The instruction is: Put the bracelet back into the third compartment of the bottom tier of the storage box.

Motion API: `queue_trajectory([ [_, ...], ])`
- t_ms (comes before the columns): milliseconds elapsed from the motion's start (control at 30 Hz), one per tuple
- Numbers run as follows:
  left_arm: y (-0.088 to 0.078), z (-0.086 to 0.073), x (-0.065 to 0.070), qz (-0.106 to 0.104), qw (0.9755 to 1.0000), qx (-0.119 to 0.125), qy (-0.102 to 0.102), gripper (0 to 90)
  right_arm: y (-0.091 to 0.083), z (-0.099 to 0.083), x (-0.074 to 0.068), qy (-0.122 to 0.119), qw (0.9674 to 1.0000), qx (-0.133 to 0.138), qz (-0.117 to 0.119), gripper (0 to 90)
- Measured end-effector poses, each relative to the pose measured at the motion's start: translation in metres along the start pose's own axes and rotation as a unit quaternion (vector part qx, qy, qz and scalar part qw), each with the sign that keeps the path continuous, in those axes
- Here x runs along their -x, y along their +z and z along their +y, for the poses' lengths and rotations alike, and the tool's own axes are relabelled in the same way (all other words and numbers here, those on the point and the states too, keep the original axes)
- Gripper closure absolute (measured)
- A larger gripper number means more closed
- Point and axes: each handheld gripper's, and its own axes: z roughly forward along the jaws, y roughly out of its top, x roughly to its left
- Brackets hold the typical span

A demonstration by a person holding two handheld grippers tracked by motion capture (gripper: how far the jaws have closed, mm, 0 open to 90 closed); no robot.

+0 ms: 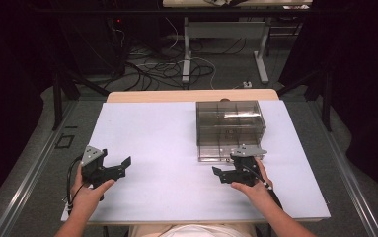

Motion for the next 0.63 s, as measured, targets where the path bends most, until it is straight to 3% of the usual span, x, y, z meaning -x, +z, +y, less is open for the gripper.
queue_trajectory([
  [633, 0.0016, 0.0005, 0.0027, -0.005, 1.0000, -0.001, 0.004, 2.8, 0.0042, -0.0017, 0.0000, 0.001, 0.9999, -0.006, 0.011, 14.6],
])
